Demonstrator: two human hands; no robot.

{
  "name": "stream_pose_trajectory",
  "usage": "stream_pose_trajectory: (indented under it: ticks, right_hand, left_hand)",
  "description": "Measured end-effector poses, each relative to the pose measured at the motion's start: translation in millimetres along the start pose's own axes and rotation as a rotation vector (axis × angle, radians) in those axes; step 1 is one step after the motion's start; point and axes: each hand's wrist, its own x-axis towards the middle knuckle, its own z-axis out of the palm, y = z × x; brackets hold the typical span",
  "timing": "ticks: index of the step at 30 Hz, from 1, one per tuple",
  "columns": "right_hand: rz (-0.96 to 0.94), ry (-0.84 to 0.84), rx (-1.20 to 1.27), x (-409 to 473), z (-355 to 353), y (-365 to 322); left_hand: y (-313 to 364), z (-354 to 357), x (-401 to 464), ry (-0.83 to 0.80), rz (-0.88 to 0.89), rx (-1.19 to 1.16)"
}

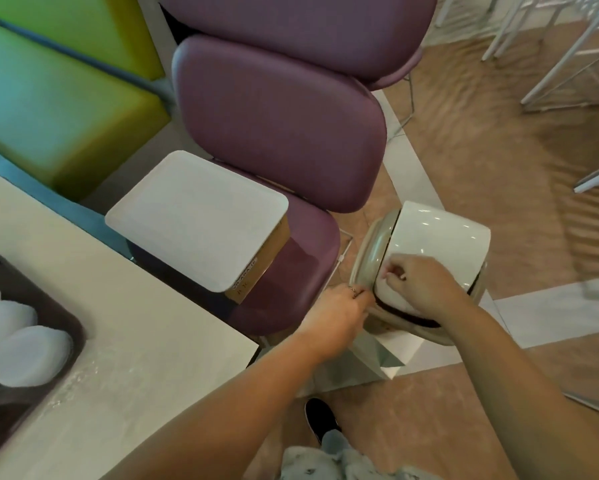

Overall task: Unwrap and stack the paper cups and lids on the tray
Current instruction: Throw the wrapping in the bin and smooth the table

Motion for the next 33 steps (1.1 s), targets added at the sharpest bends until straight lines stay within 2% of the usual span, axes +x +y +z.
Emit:
stream_pose_trajectory:
  ticks: [3, 10, 15, 19, 23, 27, 30, 33]
  right_hand:
    - [-0.096, 0.103, 0.079, -11.9, -1.8, -35.1]
    - [-0.371, 0.164, 0.172, -24.3, 28.9, -122.9]
    - [-0.512, 0.040, 0.179, -39.3, 66.4, -190.1]
    - [-0.625, -0.082, 0.139, -55.0, 104.9, -236.8]
    - [-0.707, -0.174, 0.071, -73.9, 147.8, -271.1]
    - [-0.728, -0.253, -0.008, -90.7, 191.2, -291.9]
    - [-0.689, -0.294, -0.094, -102.2, 218.4, -301.5]
    - [-0.636, -0.315, -0.146, -111.3, 236.1, -304.8]
  left_hand:
    - [-6.5, -21.6, -19.7, 0.124, -0.121, -0.006]
    - [-26.2, -81.5, -88.0, 0.435, -0.484, 0.049]
    - [-44.8, -106.0, -151.3, 0.552, -0.711, 0.122]
    - [-59.8, -117.9, -214.9, 0.617, -0.790, 0.183]
    - [-71.0, -120.7, -279.5, 0.649, -0.906, 0.172]
    - [-77.9, -109.8, -339.3, 0.642, -1.004, 0.051]
    - [-79.8, -94.8, -379.4, 0.589, -1.102, 0.032]
    - [-84.0, -78.2, -409.6, 0.450, -1.187, 0.052]
